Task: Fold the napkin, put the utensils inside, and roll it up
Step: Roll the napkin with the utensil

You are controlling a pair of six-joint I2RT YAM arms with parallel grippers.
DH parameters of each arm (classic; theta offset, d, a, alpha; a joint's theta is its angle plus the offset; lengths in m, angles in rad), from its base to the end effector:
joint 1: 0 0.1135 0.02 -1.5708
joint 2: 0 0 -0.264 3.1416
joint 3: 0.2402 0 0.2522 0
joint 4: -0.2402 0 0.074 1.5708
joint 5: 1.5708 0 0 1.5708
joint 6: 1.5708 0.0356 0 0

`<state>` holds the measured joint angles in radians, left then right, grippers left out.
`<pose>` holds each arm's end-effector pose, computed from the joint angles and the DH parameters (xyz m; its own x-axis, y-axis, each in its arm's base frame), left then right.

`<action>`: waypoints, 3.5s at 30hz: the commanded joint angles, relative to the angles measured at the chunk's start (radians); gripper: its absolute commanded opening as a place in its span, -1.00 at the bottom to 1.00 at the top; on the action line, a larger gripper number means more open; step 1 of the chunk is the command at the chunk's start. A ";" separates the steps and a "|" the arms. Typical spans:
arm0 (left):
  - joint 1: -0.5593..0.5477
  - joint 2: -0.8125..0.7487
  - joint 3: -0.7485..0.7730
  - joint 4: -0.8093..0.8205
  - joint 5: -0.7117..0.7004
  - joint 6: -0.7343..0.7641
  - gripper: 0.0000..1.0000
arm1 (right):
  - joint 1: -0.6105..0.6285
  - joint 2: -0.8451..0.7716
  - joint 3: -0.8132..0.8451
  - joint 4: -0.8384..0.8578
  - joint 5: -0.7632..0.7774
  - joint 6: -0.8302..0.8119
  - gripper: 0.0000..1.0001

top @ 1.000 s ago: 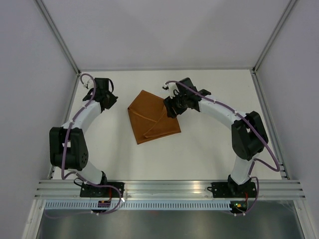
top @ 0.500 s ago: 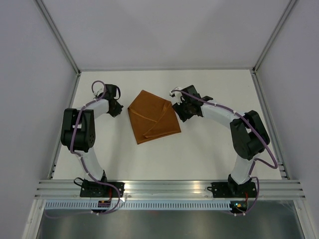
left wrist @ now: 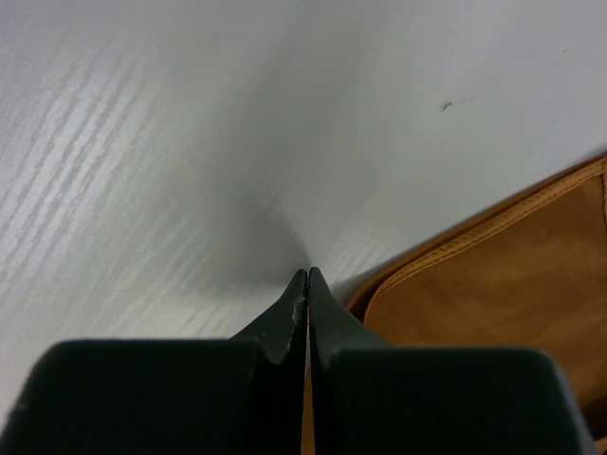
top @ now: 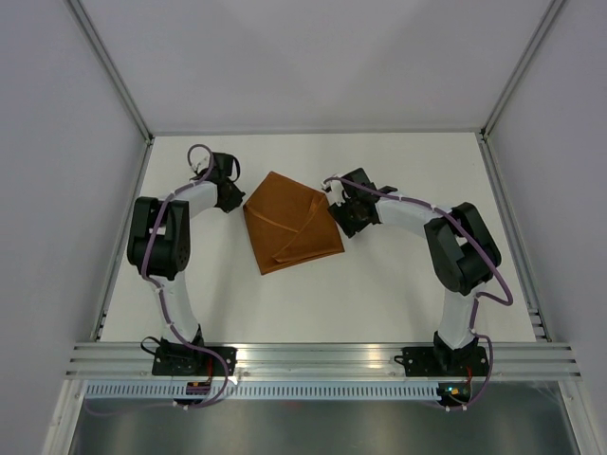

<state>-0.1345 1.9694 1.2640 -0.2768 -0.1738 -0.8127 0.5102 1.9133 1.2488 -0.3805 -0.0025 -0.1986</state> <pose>0.4056 -0.0487 0.1530 -0.5935 -0.6414 -0.4862 -0.5731 0.7609 -0.3043 0.3434 0.1922 0.1635 -0.6434 -0.5861 -0.4925 -0.6287 0.7716 -0.0969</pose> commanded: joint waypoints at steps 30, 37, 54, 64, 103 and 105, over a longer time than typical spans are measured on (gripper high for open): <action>-0.168 0.198 0.308 -0.139 0.036 0.184 -0.95 | 0.059 -0.102 -0.043 -0.149 -0.082 0.064 0.09; -0.189 0.217 0.348 -0.151 0.045 0.190 -0.95 | 0.062 -0.131 -0.071 -0.152 -0.048 0.076 0.09; -0.108 0.056 0.332 -0.127 0.069 0.225 -0.44 | 0.051 -0.375 -0.052 -0.153 0.079 0.007 0.06; -0.093 -0.328 0.054 -0.001 0.132 0.260 -0.23 | 0.085 -0.381 -0.021 -0.160 0.007 -0.169 0.02; -0.140 -0.975 -0.141 -0.124 0.168 0.363 0.26 | 0.398 -0.057 -0.077 0.109 -0.123 -0.433 0.11; -0.140 -0.971 -0.140 -0.124 0.169 0.365 0.26 | 0.398 -0.037 -0.069 0.120 -0.117 -0.432 0.11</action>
<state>-0.2764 0.9901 1.1019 -0.4049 -0.0383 -0.4881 0.8993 1.8465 1.1343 -0.3016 -0.1135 -0.6243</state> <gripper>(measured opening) 0.630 0.557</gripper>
